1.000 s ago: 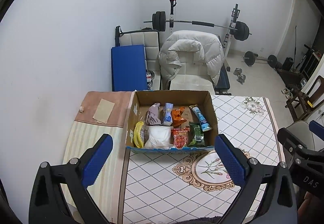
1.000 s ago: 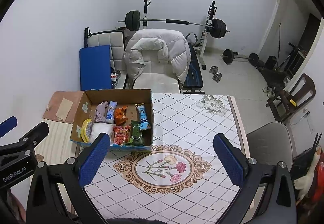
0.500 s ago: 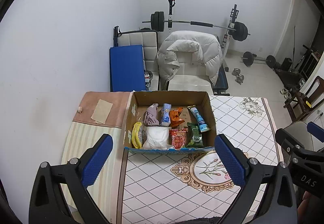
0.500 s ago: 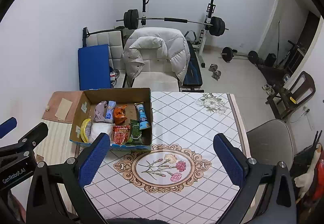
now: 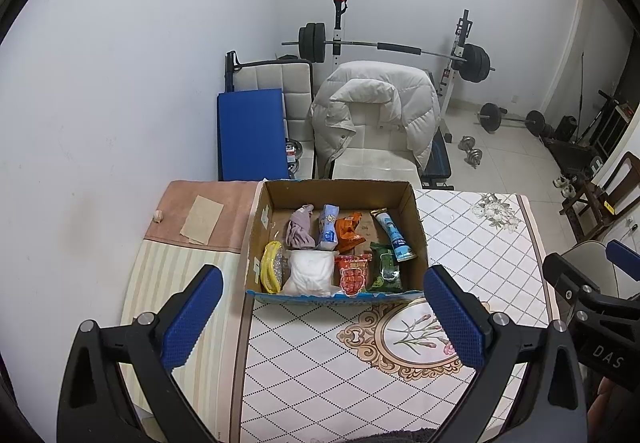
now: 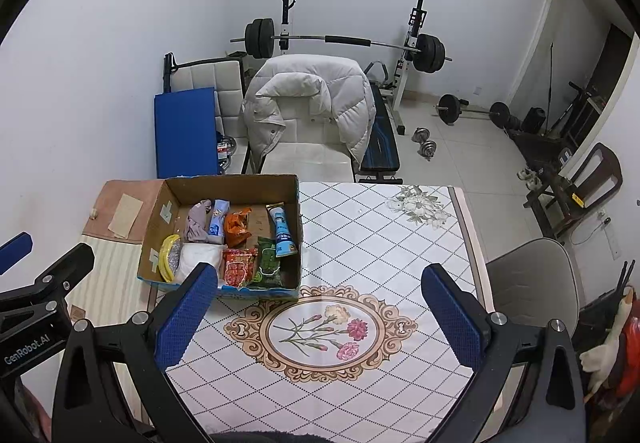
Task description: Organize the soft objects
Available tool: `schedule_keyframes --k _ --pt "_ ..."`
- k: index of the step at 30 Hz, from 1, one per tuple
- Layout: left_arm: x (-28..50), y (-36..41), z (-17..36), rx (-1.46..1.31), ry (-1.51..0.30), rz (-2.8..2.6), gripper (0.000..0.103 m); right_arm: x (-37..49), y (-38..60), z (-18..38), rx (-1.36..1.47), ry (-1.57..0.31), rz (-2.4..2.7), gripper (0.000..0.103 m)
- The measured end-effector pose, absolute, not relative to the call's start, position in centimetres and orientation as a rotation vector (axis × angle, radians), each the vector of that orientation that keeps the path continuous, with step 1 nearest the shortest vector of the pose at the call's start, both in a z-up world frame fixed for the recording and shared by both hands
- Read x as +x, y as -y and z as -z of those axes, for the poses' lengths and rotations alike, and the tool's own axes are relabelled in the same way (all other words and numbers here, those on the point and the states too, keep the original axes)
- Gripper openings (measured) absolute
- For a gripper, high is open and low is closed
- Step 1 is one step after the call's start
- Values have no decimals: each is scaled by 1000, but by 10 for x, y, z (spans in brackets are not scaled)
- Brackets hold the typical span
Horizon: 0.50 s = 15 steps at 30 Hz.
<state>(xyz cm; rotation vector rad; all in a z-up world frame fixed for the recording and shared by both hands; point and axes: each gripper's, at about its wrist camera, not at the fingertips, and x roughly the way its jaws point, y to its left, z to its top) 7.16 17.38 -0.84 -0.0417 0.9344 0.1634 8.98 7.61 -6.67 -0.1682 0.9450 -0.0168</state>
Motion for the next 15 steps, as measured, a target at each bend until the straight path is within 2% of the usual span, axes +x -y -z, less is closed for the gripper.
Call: schedule_keyframes --k 15 --pt "72 -171 7 -41 -934 -164 103 90 -74 66 -165 -942 18 103"
